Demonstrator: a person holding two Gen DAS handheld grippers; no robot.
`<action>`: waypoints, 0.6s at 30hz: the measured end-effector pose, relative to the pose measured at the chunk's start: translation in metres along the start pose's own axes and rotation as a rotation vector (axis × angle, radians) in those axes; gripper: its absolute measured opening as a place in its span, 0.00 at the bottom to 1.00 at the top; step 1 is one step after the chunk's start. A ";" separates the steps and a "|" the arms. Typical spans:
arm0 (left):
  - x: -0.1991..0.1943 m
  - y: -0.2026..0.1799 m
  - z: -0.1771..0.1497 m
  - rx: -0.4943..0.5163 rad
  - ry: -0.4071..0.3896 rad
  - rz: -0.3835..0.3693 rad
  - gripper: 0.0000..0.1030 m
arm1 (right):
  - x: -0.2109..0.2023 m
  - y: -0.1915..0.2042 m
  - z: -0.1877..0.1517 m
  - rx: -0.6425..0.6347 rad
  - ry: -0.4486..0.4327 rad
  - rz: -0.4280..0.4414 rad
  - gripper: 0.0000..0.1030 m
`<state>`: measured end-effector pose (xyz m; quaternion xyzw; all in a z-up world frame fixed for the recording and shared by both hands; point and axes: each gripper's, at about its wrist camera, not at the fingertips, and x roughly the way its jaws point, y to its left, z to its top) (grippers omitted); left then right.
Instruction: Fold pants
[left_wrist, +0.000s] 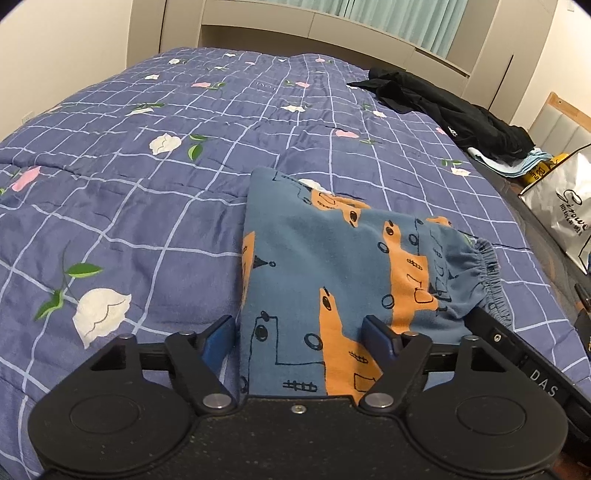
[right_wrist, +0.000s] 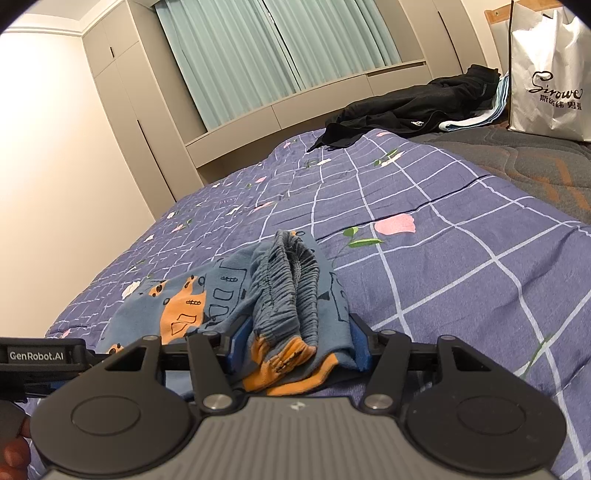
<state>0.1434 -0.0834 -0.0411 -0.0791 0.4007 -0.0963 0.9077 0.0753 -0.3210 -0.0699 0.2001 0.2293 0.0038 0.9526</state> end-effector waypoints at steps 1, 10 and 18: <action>-0.001 0.000 0.000 0.000 -0.001 -0.001 0.71 | 0.000 0.000 0.000 -0.001 -0.001 -0.001 0.57; -0.004 -0.004 0.000 0.002 -0.013 -0.001 0.59 | -0.001 0.005 -0.002 -0.023 -0.013 -0.003 0.50; -0.009 -0.005 0.000 0.005 -0.034 0.007 0.45 | -0.003 0.011 -0.003 -0.058 -0.027 0.002 0.39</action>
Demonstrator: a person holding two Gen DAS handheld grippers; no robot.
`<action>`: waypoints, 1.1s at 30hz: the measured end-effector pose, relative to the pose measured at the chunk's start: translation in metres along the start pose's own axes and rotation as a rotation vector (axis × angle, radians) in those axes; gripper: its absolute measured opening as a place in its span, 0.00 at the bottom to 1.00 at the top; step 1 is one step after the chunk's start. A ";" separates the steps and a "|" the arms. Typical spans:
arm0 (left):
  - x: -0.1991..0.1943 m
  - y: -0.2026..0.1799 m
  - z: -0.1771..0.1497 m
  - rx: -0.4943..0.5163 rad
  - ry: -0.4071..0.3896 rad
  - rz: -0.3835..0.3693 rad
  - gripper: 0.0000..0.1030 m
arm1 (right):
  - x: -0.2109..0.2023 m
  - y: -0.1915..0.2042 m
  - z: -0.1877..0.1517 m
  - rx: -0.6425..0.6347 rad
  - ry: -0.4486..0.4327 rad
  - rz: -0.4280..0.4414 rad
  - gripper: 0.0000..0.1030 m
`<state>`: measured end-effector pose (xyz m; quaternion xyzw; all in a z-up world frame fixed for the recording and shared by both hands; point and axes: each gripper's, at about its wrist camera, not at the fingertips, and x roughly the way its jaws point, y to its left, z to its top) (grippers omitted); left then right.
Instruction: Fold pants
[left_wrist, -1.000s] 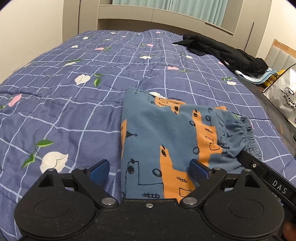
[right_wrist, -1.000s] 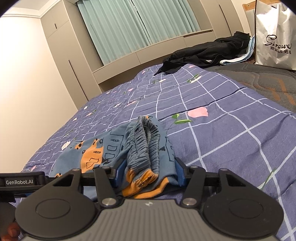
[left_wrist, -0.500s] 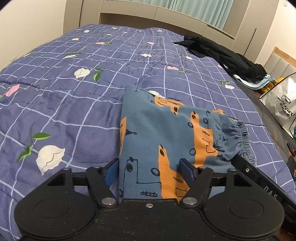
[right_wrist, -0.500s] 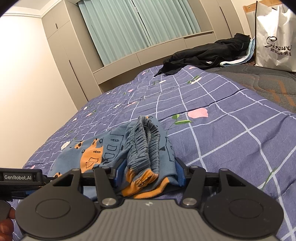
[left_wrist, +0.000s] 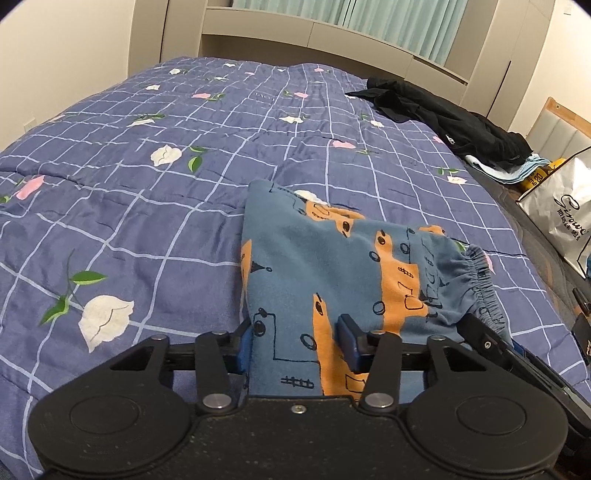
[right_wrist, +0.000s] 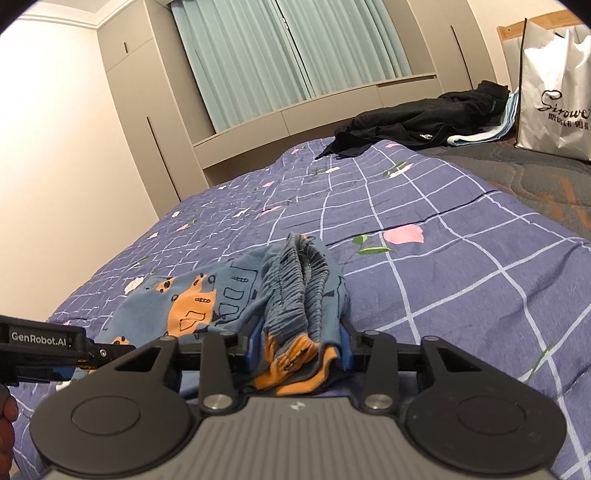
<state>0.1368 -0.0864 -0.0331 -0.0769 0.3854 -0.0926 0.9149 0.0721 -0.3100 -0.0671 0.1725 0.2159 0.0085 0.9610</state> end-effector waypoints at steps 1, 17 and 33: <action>-0.001 -0.001 0.000 0.002 -0.004 0.002 0.44 | -0.001 0.001 0.000 -0.006 -0.003 0.000 0.38; -0.015 -0.013 0.025 0.111 -0.095 -0.007 0.16 | -0.016 0.035 0.017 -0.087 -0.103 -0.003 0.28; -0.012 -0.018 0.077 0.145 -0.267 -0.030 0.12 | -0.010 0.068 0.061 -0.193 -0.244 0.009 0.28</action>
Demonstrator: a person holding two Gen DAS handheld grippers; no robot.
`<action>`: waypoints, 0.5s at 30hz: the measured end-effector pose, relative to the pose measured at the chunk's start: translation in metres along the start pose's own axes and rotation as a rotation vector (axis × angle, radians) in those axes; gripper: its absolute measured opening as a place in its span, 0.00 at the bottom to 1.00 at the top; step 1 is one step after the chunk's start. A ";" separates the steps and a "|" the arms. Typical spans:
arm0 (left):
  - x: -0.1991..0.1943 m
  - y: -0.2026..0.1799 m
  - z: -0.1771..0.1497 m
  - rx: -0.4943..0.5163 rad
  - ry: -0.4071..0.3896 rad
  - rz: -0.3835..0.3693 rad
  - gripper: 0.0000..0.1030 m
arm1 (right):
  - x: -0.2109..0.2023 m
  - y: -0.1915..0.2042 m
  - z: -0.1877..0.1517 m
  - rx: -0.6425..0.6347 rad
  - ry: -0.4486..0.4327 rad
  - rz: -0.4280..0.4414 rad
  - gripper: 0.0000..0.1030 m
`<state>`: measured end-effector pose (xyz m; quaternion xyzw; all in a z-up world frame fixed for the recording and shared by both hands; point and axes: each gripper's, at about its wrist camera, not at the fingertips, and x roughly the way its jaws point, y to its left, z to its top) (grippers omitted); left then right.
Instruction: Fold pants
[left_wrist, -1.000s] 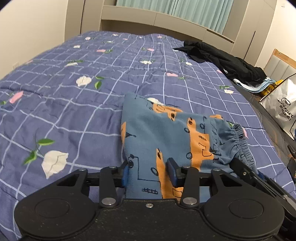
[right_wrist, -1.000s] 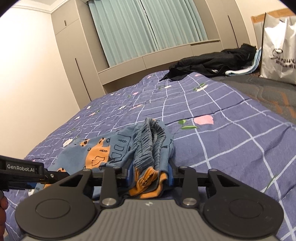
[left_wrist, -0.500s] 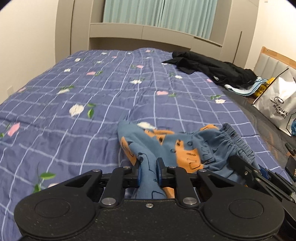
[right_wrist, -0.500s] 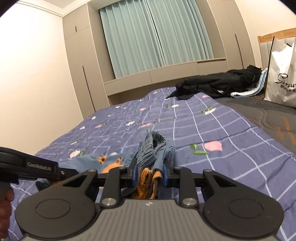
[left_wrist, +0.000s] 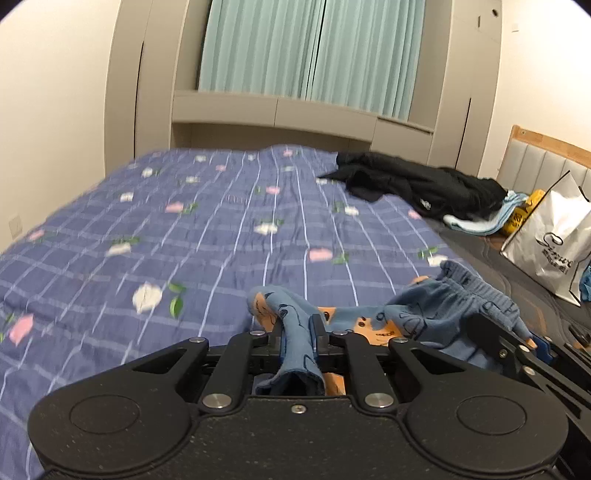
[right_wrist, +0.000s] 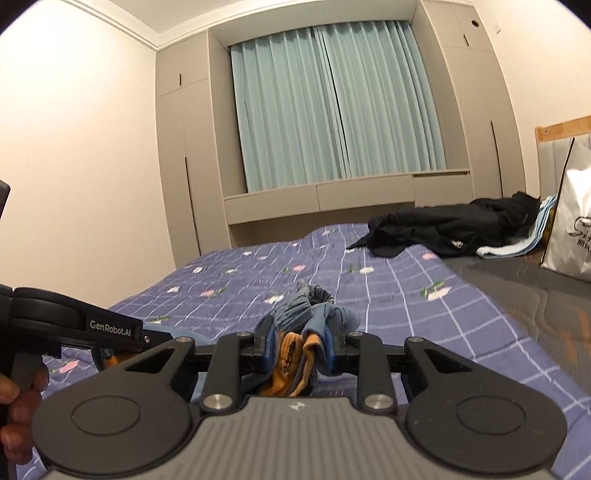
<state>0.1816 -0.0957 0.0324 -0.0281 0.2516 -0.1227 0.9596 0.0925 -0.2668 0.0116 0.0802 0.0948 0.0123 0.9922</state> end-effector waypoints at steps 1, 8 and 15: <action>0.003 -0.001 0.000 0.003 -0.010 -0.002 0.12 | 0.002 -0.001 0.001 0.004 -0.007 -0.006 0.28; 0.028 -0.001 -0.022 0.012 0.045 -0.009 0.12 | 0.023 -0.011 -0.012 0.048 0.047 -0.052 0.28; 0.031 0.008 -0.044 -0.015 0.097 0.018 0.16 | 0.022 -0.021 -0.036 0.088 0.142 -0.100 0.31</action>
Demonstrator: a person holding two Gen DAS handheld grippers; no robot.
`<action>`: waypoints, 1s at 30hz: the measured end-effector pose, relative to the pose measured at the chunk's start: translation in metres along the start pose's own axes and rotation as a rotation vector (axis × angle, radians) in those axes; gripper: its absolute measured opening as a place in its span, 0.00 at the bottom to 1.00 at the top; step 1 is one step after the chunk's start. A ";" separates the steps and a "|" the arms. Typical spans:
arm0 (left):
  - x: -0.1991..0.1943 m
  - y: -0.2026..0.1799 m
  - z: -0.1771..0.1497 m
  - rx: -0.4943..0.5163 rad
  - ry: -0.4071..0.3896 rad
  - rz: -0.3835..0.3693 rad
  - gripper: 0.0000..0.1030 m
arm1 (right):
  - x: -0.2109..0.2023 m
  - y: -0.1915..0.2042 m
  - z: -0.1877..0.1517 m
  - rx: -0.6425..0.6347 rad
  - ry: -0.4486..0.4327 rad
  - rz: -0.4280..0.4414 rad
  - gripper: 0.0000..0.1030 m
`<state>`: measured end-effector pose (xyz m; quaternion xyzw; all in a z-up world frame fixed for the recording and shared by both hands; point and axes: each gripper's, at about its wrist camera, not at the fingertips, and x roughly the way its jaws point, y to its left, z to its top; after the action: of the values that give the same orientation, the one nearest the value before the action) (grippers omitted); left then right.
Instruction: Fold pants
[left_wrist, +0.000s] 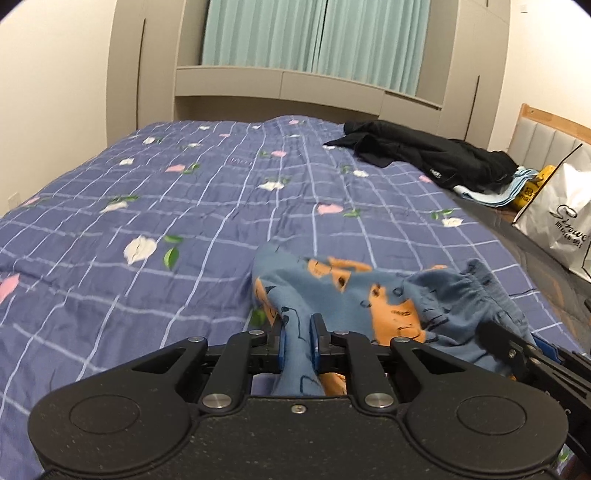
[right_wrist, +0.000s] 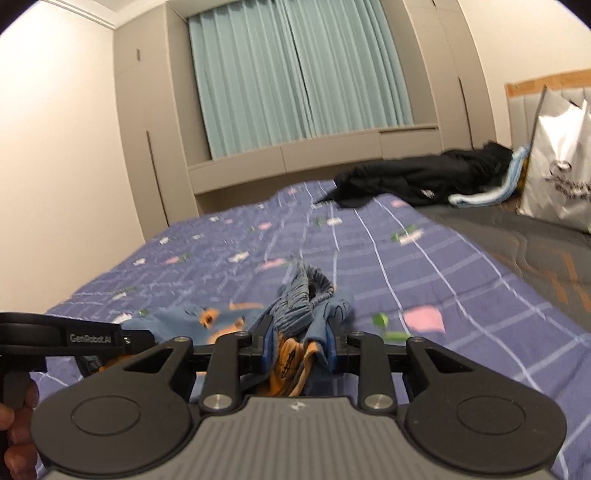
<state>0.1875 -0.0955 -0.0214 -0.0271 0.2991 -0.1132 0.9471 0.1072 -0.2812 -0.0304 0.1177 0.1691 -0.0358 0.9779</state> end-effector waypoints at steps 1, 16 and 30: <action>0.000 0.001 -0.002 -0.003 0.009 0.002 0.18 | 0.000 -0.002 -0.002 0.004 0.010 -0.008 0.33; -0.038 0.008 -0.008 -0.062 -0.004 0.011 0.86 | -0.029 -0.016 -0.005 0.015 0.024 -0.069 0.88; -0.101 0.007 -0.029 -0.040 -0.093 0.002 0.99 | -0.090 -0.016 0.003 0.007 -0.061 -0.036 1.00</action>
<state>0.0920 -0.0652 0.0111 -0.0508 0.2572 -0.1050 0.9593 0.0216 -0.2949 -0.0008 0.1171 0.1411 -0.0577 0.9813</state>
